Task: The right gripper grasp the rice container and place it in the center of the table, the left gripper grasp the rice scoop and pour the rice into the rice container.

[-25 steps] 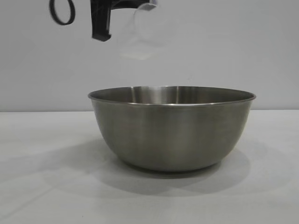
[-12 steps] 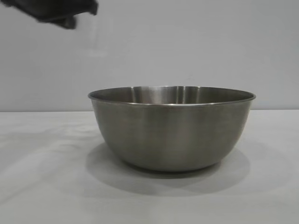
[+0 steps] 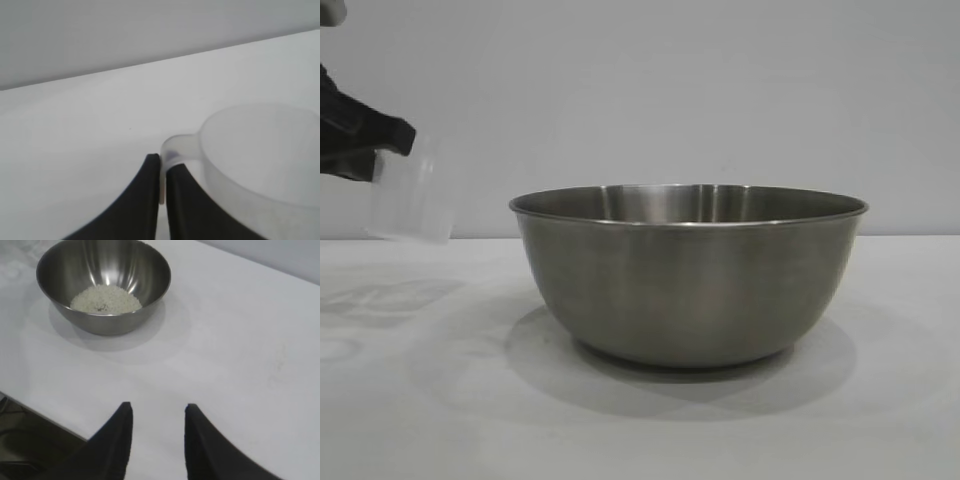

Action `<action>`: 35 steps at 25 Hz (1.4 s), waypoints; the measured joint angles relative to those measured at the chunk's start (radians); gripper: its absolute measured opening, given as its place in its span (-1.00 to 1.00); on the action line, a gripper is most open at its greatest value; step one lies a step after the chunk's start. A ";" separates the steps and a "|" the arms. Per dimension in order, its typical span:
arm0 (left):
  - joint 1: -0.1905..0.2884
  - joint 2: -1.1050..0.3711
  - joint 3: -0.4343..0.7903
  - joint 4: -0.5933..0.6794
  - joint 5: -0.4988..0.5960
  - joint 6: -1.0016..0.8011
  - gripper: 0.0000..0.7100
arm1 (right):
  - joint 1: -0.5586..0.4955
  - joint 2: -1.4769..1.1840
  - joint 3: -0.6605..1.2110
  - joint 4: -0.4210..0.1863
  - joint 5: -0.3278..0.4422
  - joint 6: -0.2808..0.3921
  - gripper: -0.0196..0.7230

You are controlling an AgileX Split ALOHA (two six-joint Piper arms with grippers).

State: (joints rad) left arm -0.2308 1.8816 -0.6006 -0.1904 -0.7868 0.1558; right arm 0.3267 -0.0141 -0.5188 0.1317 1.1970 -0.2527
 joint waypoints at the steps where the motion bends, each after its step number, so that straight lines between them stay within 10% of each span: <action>1: 0.000 0.002 0.000 0.000 0.006 0.000 -1.00 | 0.000 0.000 0.000 0.000 -0.002 0.000 -0.37; 15: 0.000 0.002 0.258 0.103 -0.186 -0.111 -0.87 | 0.000 0.000 0.020 0.000 -0.038 0.000 -0.37; 20: 0.000 -0.015 0.356 0.181 -0.338 -0.157 -0.34 | 0.000 0.000 0.020 0.000 -0.046 0.000 -0.37; 27: 0.000 -0.167 0.368 0.209 -0.342 -0.226 -0.28 | 0.000 0.000 0.022 -0.002 -0.046 0.000 -0.37; 31: 0.000 -0.391 0.368 0.239 -0.095 -0.218 -0.28 | 0.000 0.000 0.022 -0.003 -0.046 0.000 -0.37; 35: 0.000 -0.686 0.318 0.285 0.410 -0.234 -0.28 | 0.000 0.000 0.022 -0.003 -0.046 0.000 -0.37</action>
State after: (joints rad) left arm -0.2308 1.1958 -0.2828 0.0943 -0.3770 -0.0778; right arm 0.3267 -0.0141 -0.4972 0.1289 1.1507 -0.2527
